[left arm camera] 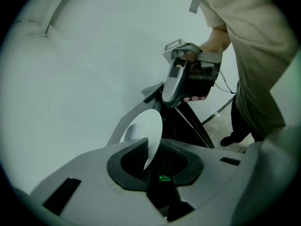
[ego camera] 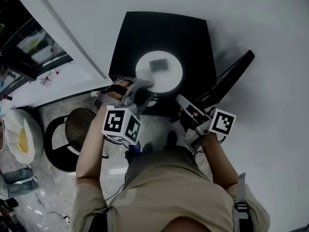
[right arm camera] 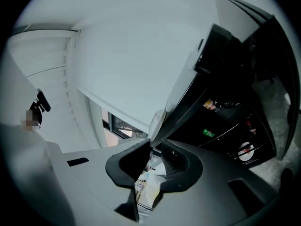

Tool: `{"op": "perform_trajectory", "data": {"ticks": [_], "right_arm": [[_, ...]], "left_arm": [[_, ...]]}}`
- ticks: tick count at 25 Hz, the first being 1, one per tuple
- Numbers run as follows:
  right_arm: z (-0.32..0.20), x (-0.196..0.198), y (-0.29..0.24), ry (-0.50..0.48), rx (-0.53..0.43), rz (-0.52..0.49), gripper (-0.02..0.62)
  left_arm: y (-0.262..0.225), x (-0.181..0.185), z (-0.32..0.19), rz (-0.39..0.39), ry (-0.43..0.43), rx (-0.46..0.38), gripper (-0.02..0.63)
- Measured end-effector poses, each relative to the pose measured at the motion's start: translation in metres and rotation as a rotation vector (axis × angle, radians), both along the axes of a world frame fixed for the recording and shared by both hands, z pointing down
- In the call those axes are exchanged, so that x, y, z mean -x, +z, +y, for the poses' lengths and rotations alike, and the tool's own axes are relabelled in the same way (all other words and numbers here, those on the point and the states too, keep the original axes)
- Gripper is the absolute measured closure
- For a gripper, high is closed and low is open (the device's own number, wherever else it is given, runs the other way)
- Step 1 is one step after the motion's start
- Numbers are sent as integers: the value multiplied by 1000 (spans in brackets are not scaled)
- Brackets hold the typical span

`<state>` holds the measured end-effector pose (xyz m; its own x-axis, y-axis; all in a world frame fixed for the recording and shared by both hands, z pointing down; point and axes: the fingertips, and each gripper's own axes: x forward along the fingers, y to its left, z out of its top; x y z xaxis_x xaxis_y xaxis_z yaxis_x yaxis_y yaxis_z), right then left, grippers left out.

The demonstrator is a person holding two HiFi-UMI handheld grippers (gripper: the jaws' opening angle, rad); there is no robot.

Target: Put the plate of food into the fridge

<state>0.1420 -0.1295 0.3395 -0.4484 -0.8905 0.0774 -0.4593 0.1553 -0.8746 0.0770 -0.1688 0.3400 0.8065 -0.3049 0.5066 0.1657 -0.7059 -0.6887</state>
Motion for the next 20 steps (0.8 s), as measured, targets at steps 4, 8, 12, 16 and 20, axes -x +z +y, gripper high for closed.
{"op": "perform_trajectory", "data": {"ticks": [4,8,12,16,20], "right_arm": [[-6,2,-6,18,15,-72,459],[-18,8,-7,15,27,-136,459],[-18,28,2,-8,24,-190,459],[-19,30,-1,-1,47,-191,460],[-18,31,2,5,68,-197,506]], "left_arm": [[-5,6,14,-3,23,-1,528],[-6,11,19,4,38,1,528],[4,22,34,9,52,1,528],[-2,21,43,19,67,7,528],[-4,21,47,27,72,10,528]]}}
